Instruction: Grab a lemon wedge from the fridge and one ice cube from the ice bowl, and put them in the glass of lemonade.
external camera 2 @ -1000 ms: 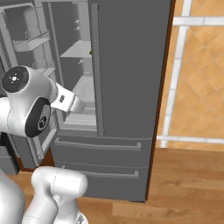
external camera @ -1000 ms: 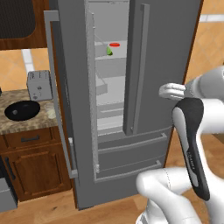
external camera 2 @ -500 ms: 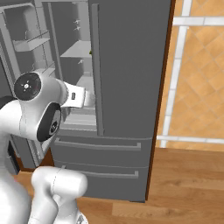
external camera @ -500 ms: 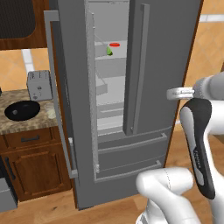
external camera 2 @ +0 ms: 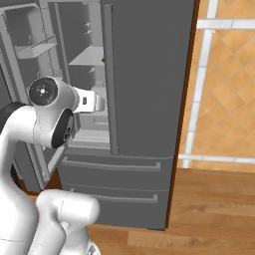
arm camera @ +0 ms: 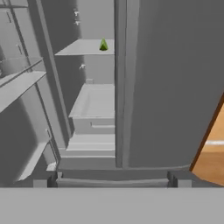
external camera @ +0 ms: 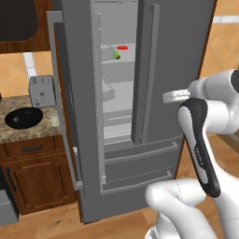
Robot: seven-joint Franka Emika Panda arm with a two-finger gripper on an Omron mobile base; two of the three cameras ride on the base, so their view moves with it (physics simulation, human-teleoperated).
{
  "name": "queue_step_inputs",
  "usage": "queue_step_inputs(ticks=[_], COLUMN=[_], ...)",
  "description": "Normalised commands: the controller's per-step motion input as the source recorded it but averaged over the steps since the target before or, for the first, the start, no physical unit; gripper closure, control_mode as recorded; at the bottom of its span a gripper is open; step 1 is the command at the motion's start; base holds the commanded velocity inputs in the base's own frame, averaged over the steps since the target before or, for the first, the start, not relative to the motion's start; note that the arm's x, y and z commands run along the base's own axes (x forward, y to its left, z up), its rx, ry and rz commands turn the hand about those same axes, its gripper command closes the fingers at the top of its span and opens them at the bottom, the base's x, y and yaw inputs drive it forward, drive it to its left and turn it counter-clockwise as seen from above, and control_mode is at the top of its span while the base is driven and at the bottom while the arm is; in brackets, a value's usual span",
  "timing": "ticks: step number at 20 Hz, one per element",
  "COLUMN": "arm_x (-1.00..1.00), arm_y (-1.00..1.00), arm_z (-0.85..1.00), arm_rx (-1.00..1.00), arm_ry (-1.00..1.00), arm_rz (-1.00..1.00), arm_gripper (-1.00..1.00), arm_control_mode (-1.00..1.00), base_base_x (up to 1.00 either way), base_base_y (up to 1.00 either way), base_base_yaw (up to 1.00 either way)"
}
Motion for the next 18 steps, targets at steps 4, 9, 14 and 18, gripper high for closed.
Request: queue_step_inputs(ticks=[4,9,14,18], arm_x=[0.49,0.48,0.62,0.7], arm_y=[0.02,-0.05,-0.13,-0.08], arm_z=[0.01,0.0,-0.03,-0.11], arm_rx=[0.01,0.02,0.0,0.0], arm_ry=[0.08,0.0,-0.01,0.0], arm_rz=[-0.01,0.0,0.0,0.01], arm_gripper=[-1.0,-1.0,-1.0,-1.0], arm_control_mode=[-1.0,-1.0,-1.0,-1.0], base_base_x=[0.0,0.0,0.0,0.0], base_base_y=[0.0,0.0,0.0,0.0], base_base_yaw=[0.0,0.0,0.0,0.0])
